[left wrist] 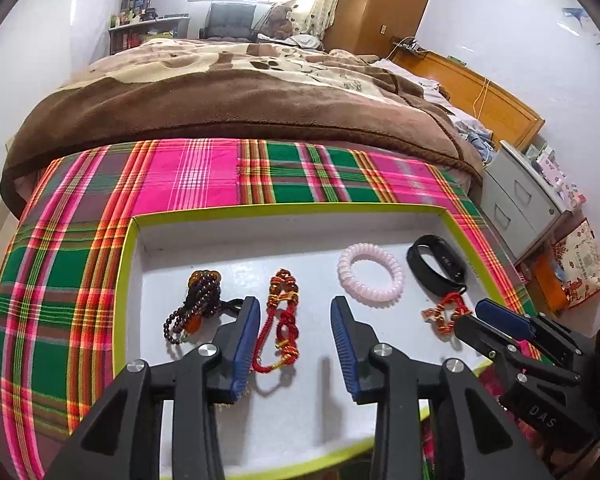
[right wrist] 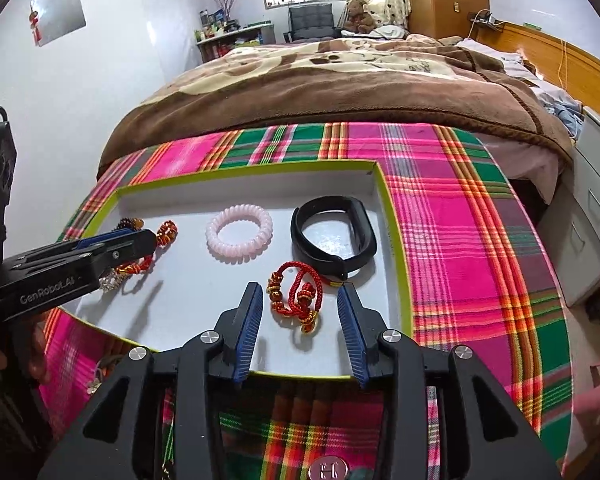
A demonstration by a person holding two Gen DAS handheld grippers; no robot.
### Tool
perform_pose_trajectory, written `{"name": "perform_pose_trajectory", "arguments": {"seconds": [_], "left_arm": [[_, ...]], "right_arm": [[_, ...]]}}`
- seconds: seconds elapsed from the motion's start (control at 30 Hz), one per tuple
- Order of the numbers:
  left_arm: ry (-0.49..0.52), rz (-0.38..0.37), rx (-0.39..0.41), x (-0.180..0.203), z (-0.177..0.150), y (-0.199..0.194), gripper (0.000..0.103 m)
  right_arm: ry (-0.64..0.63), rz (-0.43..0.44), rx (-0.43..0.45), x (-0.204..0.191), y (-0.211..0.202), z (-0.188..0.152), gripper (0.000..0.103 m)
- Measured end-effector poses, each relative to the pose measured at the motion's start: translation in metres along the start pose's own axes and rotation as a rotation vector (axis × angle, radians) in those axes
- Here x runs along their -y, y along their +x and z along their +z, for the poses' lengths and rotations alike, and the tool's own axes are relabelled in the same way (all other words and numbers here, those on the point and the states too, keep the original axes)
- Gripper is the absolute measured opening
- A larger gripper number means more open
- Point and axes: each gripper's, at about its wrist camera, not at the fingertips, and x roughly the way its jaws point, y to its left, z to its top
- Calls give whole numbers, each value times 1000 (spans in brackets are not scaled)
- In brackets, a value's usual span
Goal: Organize jewelry
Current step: 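Open both grippers to drop the two ornaments into the tray, then withdraw both grippers from the tray back over the remaining jewelry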
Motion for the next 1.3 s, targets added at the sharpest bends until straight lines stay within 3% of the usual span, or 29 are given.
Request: {"name": "perform_pose_trajectory", "arguments": {"seconds": [0.57, 0.7, 0.93, 1.3], "left_arm": [[21, 52, 70, 18, -36, -64, 38], [6, 54, 87, 13, -53, -80, 38], [-24, 77, 67, -1, -84, -96, 38], [-67, 41, 63, -14, -115, -106, 38]], "right_arm": [[0, 8, 66, -8, -45, -17, 41], [3, 16, 90, -6, -61, -25, 49], [17, 8, 113, 8, -81, -41, 50], [15, -27, 86, 33, -90, -70, 50]]}}
